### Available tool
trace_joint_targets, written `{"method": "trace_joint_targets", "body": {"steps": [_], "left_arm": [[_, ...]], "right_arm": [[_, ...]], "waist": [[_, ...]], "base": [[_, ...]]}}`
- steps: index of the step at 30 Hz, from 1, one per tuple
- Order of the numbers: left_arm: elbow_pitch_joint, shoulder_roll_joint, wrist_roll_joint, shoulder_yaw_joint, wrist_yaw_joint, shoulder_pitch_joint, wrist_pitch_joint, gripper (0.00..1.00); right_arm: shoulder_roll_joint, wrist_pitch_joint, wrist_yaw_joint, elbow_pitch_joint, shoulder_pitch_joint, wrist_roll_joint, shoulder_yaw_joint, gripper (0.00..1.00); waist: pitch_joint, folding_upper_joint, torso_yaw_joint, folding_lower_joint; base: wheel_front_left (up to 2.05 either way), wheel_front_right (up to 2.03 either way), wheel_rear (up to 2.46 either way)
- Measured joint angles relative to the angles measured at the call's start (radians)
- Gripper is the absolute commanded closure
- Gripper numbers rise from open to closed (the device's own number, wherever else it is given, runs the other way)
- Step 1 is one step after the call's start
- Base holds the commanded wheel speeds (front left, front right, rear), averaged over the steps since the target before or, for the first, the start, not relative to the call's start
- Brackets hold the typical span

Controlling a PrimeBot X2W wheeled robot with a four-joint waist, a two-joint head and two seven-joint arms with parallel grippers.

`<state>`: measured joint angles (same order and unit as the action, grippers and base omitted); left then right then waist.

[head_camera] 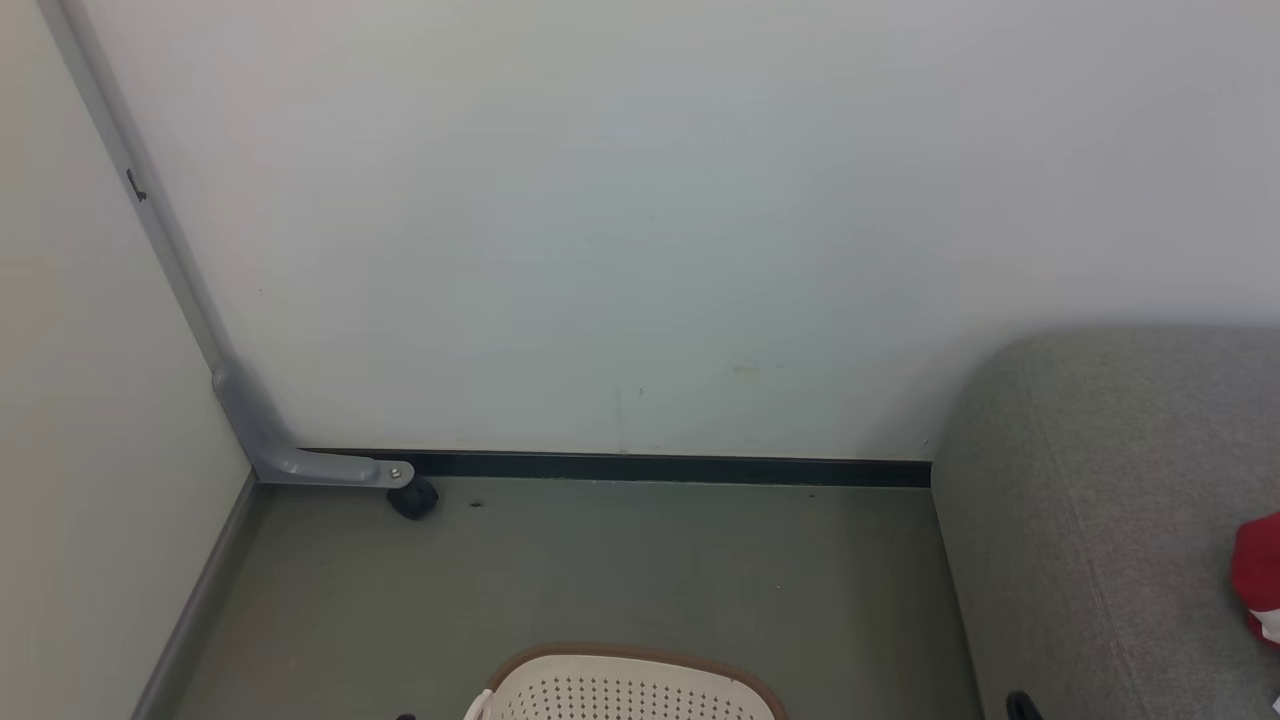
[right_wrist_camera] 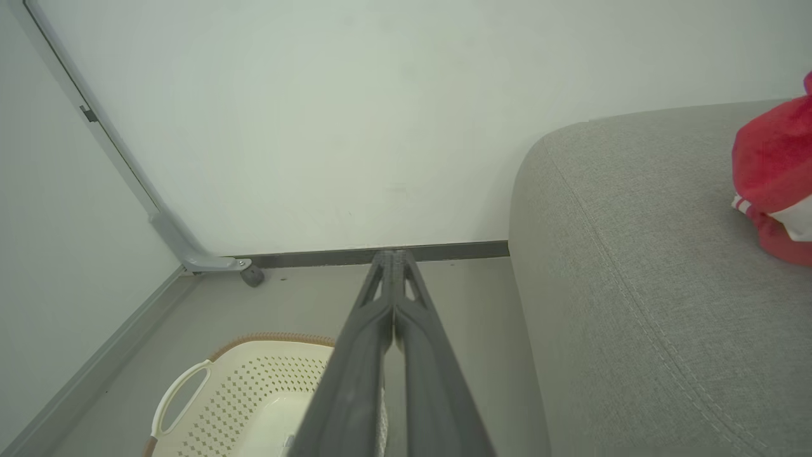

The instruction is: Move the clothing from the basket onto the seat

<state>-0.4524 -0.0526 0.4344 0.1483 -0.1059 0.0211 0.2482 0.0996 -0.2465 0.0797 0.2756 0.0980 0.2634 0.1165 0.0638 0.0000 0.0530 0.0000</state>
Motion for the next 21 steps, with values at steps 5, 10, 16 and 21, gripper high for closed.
{"method": "trace_joint_targets", "body": {"steps": [5, 10, 16, 21], "left_arm": [[-0.003, 0.000, 0.025, -0.008, 0.000, 0.007, -0.012, 1.00], [0.000, 0.000, 0.095, -0.017, 0.000, 0.006, -0.035, 1.00], [0.006, 0.000, 0.174, -0.035, 0.000, 0.003, -0.059, 1.00], [0.013, 0.000, 0.234, -0.045, 0.000, 0.001, -0.077, 1.00]], "right_arm": [[-0.003, 0.012, 0.000, 0.008, 0.001, 0.033, -0.009, 1.00], [-0.005, 0.035, 0.000, 0.014, -0.005, 0.100, -0.026, 1.00], [-0.010, 0.062, 0.001, 0.017, -0.010, 0.199, -0.042, 1.00], [-0.014, 0.080, 0.001, 0.019, -0.022, 0.268, -0.055, 1.00]], "waist": [[-0.002, 0.0000, -0.002, 0.0000], [-0.006, 0.0000, -0.005, 0.0000], [-0.010, 0.0000, -0.009, 0.0000], [-0.013, 0.0000, -0.011, -0.0001]], "base": [[0.00, 0.00, 0.00], [0.00, 0.00, 0.00], [0.00, 0.00, 0.00], [0.00, 0.00, 0.00]]}}
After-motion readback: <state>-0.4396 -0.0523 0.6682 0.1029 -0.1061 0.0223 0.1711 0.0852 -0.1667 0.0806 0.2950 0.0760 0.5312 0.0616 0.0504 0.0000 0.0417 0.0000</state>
